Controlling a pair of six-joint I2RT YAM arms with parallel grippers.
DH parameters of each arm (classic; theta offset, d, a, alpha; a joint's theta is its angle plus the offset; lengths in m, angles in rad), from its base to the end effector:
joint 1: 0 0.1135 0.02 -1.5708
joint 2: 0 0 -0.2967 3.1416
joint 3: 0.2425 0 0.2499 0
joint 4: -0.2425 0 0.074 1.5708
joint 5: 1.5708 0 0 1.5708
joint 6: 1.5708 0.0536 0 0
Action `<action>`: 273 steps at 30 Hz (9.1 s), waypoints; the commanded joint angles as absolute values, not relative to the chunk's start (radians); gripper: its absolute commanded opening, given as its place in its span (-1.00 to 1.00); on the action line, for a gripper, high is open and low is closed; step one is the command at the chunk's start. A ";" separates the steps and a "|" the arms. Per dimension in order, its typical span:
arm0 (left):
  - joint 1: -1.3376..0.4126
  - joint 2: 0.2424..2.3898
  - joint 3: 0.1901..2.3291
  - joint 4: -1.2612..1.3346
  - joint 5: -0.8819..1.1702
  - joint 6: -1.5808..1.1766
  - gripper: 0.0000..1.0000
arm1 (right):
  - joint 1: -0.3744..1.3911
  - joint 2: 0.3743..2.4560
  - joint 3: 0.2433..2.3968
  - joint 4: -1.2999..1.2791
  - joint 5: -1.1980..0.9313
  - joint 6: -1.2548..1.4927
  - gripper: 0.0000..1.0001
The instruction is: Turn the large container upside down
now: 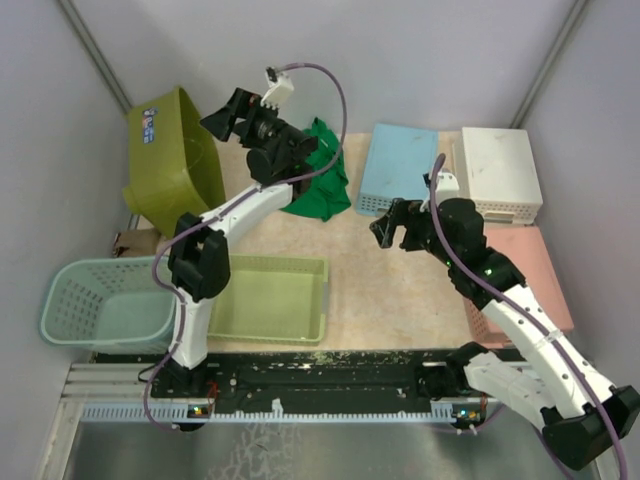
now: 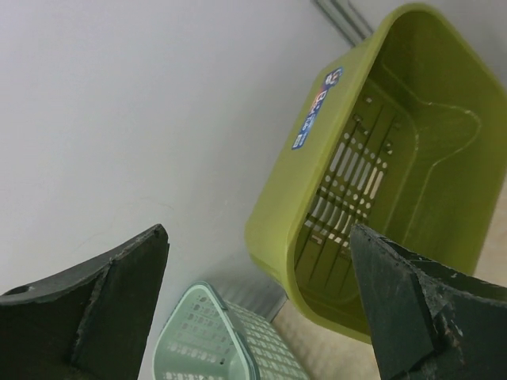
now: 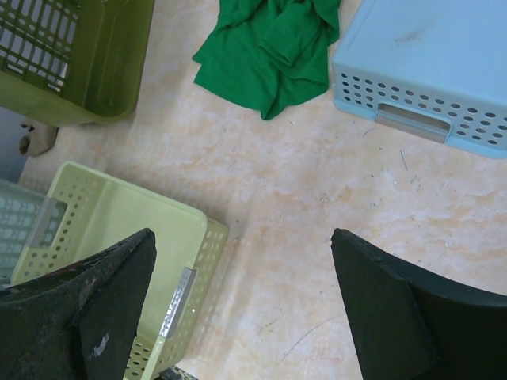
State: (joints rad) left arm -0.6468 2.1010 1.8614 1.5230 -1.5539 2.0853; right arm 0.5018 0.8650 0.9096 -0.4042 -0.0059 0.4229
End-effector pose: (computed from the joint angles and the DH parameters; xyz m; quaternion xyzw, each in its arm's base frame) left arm 0.3844 -0.2231 0.4420 -0.0411 0.7002 0.5405 0.4648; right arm 0.1635 0.0901 0.3652 -0.0341 0.8215 0.2561 0.5084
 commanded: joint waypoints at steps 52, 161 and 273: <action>-0.006 1.529 1.699 -0.714 -0.139 -0.287 0.43 | 0.732 1.268 0.972 0.221 -0.117 0.709 0.75; -0.357 1.254 1.330 -0.710 0.065 -0.362 0.99 | 0.869 1.399 1.065 -0.495 0.395 0.798 0.75; -0.245 1.114 1.453 -0.997 -0.185 -0.394 0.99 | 0.979 1.818 1.500 -0.610 0.539 0.450 0.84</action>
